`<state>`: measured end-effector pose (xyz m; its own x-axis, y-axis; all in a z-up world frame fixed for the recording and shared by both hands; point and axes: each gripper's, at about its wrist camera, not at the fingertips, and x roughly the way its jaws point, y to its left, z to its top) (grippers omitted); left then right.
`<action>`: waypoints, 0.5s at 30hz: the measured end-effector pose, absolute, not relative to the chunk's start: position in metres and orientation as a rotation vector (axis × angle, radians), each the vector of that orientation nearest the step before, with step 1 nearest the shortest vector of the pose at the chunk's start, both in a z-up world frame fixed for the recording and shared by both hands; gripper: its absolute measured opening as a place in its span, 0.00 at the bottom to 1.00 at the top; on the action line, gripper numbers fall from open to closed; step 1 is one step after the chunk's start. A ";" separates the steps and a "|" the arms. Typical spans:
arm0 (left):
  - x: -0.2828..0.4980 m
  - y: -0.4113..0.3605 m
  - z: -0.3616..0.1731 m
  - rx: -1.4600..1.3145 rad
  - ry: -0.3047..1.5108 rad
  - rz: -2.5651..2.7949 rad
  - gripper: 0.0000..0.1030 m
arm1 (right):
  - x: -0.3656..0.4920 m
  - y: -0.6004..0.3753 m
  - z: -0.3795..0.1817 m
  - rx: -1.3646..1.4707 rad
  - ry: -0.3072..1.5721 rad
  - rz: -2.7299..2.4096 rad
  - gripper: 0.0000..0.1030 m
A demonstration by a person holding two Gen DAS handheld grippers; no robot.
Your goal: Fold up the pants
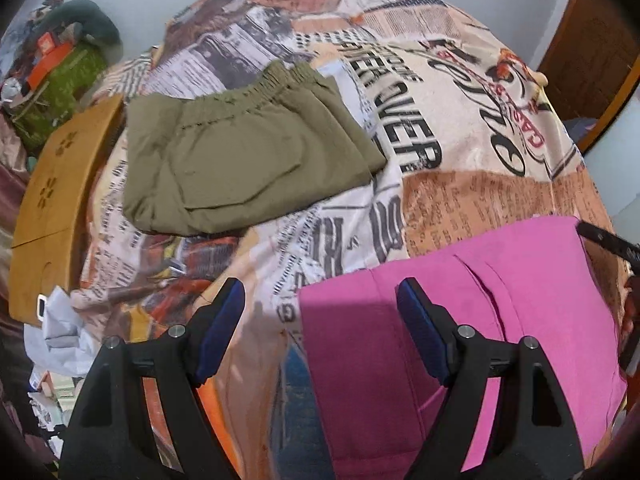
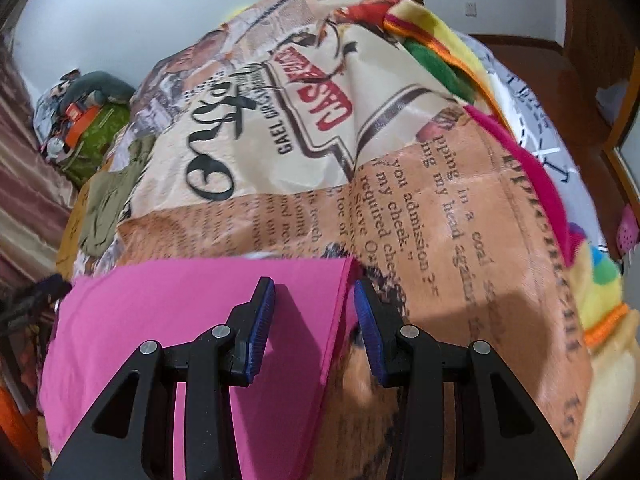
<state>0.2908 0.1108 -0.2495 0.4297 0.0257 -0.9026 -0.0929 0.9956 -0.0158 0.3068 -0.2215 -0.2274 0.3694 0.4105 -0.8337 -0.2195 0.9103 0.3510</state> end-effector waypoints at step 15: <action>0.283 0.105 -0.264 0.030 1.078 0.148 0.66 | 0.299 -0.197 -0.242 0.013 1.091 0.447 0.04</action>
